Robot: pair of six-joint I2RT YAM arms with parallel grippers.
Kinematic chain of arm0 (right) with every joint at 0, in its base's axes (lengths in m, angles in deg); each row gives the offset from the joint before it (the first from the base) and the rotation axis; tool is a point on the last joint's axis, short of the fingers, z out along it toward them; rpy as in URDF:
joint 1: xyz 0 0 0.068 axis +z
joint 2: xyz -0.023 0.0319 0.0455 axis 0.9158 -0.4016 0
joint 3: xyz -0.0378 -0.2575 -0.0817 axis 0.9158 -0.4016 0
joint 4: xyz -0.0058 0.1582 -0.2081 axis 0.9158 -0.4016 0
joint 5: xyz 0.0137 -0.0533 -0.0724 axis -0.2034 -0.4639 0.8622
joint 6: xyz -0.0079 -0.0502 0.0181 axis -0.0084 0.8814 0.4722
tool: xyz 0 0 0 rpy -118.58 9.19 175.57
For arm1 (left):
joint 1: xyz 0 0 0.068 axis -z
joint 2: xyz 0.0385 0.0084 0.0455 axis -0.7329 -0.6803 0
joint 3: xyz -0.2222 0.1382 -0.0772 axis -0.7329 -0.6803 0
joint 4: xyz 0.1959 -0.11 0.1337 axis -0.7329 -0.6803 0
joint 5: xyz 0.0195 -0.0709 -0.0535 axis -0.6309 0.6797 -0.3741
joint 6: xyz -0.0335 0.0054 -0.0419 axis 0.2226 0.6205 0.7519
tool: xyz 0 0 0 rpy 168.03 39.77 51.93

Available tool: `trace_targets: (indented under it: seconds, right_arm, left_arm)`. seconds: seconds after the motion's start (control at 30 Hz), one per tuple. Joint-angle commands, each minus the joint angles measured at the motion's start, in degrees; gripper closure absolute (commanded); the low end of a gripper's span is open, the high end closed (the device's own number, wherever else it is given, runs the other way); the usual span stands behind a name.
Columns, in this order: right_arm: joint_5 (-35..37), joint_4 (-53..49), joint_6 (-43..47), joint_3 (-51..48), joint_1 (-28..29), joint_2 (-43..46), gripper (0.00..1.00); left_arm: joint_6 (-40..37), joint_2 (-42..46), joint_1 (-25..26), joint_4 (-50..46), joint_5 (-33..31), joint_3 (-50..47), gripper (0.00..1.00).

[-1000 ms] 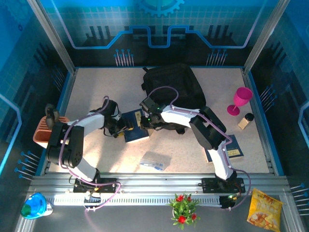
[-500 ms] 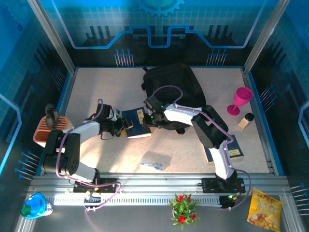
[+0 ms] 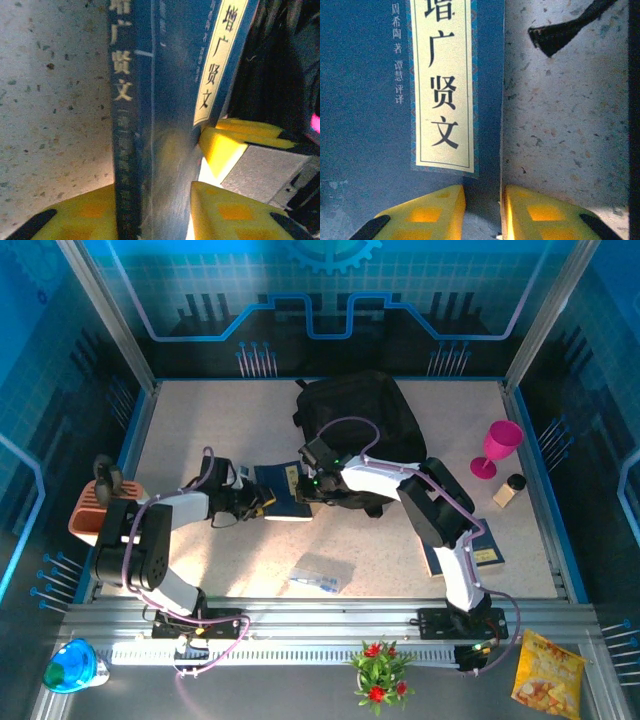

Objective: Pack the student bag

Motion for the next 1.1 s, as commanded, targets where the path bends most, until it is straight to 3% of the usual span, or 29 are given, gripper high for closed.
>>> trace_targets:
  seconds: [0.0,0.17,0.3,0.53,0.7,0.83,0.97,1.07]
  right_arm:
    - [0.79,-3.29,0.85,-1.59,-0.31,2.34,0.66]
    - [0.97,-1.27,1.48,-3.12,-1.00,11.97,0.51]
    - [1.64,-1.52,-0.75,-4.23,-2.95,18.67,0.41]
    - [0.27,4.17,-6.41,-13.25,-10.20,30.35,0.31]
    - [-1.35,8.07,-9.91,-20.09,-15.25,37.92,0.23]
    - [-7.21,17.40,-15.75,-27.01,-18.52,42.39,0.14]
    - [-11.87,26.63,-20.85,-31.95,-19.93,44.06,0.04]
    - [-13.80,30.62,-23.65,-32.75,-20.17,43.25,0.01]
  left_arm:
    - [-0.84,4.04,-0.08,-0.63,-0.72,0.28,0.81]
    - [-1.85,11.65,-0.05,-6.04,-6.46,1.51,0.90]
    - [0.16,17.90,0.03,-7.30,-8.96,2.15,0.91]
    - [6.03,23.02,1.62,-5.65,-12.03,8.65,0.89]
    - [14.67,21.70,4.75,5.47,-15.64,10.00,0.89]
    - [22.03,16.98,9.33,15.87,-18.94,10.09,0.89]
    - [27.69,11.08,14.88,25.25,-22.68,10.97,0.89]
    - [30.03,6.68,18.80,27.89,-25.73,13.08,0.89]
